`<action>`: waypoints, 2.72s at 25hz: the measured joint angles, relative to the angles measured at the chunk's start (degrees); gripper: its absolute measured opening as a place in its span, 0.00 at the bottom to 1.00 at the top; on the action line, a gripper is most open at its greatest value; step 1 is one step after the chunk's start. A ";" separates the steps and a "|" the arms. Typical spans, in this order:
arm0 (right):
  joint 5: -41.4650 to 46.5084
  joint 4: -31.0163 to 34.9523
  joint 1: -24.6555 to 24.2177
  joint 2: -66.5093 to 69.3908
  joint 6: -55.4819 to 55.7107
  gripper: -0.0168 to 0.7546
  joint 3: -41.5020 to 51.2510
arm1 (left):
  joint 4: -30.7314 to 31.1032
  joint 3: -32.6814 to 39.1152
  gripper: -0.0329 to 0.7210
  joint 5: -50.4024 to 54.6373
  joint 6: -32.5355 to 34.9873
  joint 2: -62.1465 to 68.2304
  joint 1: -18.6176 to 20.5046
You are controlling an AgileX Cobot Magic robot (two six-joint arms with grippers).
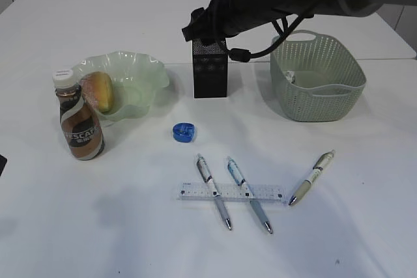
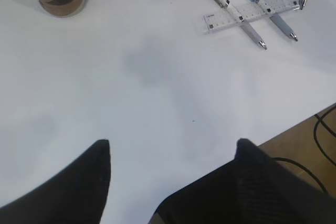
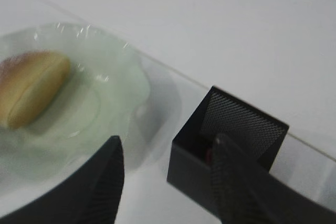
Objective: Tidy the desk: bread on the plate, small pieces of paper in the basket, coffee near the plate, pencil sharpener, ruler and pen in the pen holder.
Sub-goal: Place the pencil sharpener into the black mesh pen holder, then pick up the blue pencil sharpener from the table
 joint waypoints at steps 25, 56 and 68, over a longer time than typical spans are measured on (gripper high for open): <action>29.86 14.32 0.00 3.64 -52.53 0.58 -0.17 | 0.44 0.00 0.73 0.10 0.00 0.00 0.00; 25.20 17.65 0.00 9.55 -46.08 0.58 -1.86 | 0.44 0.00 0.71 0.53 0.00 0.00 0.00; 33.50 16.61 0.00 9.55 -44.35 0.58 -1.86 | 0.44 0.00 0.71 0.75 0.00 0.00 0.00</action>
